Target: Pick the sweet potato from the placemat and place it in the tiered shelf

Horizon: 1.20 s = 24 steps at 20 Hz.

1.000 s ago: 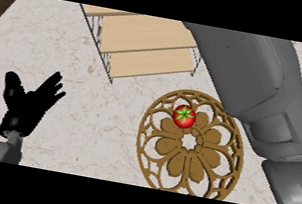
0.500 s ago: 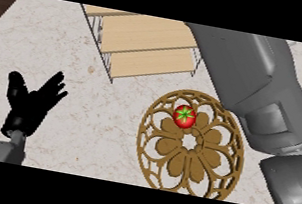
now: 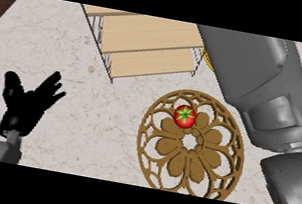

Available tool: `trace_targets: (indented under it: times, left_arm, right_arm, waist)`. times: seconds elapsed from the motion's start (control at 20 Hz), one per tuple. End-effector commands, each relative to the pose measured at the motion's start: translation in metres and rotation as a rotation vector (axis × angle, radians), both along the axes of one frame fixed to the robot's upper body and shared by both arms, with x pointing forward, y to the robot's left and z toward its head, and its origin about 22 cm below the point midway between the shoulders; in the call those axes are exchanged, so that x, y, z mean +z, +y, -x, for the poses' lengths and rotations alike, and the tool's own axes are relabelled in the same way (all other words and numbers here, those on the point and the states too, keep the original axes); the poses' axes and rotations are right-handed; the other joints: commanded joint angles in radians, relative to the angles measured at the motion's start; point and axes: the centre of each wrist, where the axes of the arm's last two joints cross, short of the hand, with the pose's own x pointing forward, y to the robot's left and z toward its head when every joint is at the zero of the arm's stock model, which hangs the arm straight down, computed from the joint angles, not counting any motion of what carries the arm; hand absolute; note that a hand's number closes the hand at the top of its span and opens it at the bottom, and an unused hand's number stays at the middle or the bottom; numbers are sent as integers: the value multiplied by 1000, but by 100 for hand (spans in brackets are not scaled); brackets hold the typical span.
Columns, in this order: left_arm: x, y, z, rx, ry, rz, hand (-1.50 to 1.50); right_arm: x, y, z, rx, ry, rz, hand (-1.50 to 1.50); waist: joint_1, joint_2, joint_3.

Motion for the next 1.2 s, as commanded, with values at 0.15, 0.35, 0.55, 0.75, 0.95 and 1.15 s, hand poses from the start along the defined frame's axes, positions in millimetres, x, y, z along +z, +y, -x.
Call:
trace_targets:
  times: [0.15,0.35,0.55,0.75,0.95,1.15]
  left_arm:
    - [3,-10,6,9,16,19,0]
    - [2,-7,1,-10,31,23,0]
    - [-1,-3,9,-3,45,16,0]
    - [-10,-12,7,11,25,14,0]
    - [-10,-18,7,8,20,-10,0]
    - [-1,1,4,34,33,18,0]
  right_arm:
    - [10,-15,-4,15,37,-299,-150]
    - [9,-18,-6,-5,45,-453,-150]
    - [23,-42,-9,-50,23,-576,-150]
    - [63,-73,-6,-164,-53,-617,-150]
    - [41,-105,-18,-309,-75,-642,-150]
    - [51,-173,-16,-351,-104,-735,-150]
  waist:
    - [2,-2,-1]
    - [6,4,-2]
    - [-8,-3,-2]
    - [-10,-1,-3]
    - [-19,-3,-2]
    - [-30,-6,-1]
